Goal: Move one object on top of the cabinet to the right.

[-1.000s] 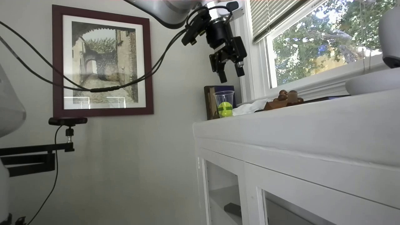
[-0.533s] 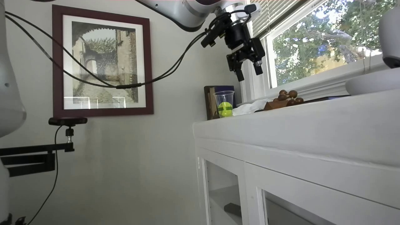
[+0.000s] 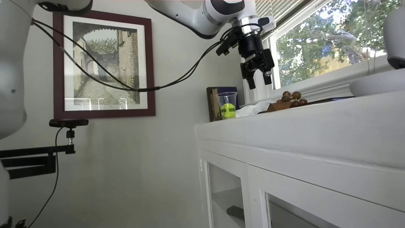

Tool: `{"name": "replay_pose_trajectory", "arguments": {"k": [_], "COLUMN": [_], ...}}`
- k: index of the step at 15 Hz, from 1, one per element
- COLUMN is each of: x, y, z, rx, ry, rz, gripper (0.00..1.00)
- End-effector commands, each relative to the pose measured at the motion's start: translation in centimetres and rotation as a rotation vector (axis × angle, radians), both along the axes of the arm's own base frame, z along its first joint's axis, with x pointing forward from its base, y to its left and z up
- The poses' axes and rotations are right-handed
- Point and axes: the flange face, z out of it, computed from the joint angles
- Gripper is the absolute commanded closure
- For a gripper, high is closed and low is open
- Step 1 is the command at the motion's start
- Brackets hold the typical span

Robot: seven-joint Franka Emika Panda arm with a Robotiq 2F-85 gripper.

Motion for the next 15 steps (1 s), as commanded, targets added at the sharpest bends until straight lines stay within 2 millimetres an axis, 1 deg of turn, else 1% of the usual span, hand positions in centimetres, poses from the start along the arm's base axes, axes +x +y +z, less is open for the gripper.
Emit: {"name": "replay_pose_trajectory", "arguments": {"k": [1, 2, 3, 8, 15], "x": [1.4, 1.8, 0.8, 1.2, 2.6], "y": [0.9, 0.9, 0.7, 0.8, 0.8], "z": [0.6, 1.1, 0.3, 0.9, -0.9], "rx": [0.032, 0.01, 0.01, 0.008, 0.032], "ry": [0.048, -0.004, 0.024, 0.008, 0.012], "rz": [-0.046, -0.038, -0.02, -0.019, -0.027], "gripper": [0.0, 0.0, 0.0, 0.0, 0.0]}}
